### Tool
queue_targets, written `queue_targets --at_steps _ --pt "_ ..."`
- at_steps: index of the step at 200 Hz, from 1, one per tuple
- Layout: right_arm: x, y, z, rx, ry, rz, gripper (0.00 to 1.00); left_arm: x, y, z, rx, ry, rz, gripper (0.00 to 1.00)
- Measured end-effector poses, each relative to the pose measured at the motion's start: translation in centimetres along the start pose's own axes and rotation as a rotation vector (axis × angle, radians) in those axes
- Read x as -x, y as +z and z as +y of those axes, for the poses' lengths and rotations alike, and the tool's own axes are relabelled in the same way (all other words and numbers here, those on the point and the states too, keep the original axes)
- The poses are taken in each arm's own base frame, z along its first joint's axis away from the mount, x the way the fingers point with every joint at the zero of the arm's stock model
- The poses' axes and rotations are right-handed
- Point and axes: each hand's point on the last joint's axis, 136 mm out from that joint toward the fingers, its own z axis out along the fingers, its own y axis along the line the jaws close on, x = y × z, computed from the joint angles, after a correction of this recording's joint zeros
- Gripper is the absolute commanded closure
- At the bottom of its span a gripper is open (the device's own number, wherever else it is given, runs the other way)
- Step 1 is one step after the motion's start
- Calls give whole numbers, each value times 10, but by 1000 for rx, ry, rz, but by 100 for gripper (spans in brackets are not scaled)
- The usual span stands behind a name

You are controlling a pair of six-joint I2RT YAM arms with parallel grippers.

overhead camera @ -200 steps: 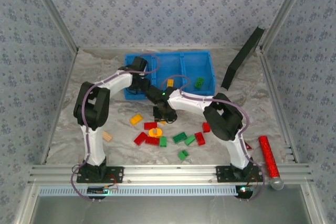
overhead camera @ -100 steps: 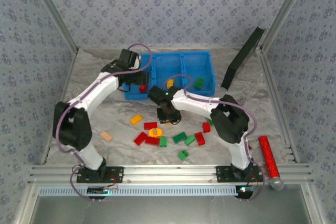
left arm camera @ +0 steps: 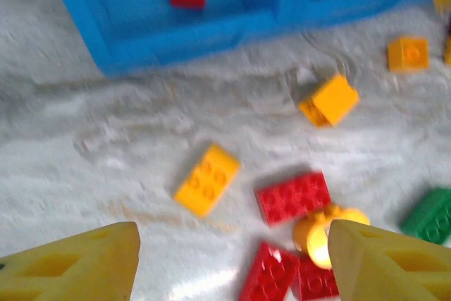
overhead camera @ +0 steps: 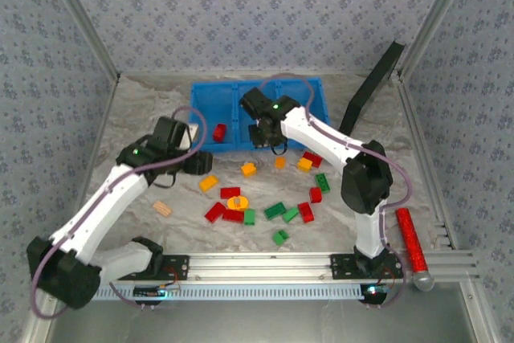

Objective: Sort the legos into containers by color
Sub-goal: Place the lego in the container.

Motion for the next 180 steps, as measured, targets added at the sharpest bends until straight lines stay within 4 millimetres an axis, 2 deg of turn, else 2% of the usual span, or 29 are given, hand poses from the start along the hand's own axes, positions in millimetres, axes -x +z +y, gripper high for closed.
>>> queue_targets --at_steps 32,69,101,124,180 --pt "35 20 -5 -12 -24 -33 72 -53 3 -7 -17 30 74 28" --pt "61 52 -5 -16 -62 -38 72 -74 14 -20 -11 53 132 28" --pt "68 75 -4 -6 -77 -21 70 -104 35 -17 41 28 211 28" --pt "67 86 -3 10 -91 -1 67 -128 45 -13 82 32 271 28" --pt "66 91 3 52 -112 7 59 -144 54 -11 105 6 287 30"
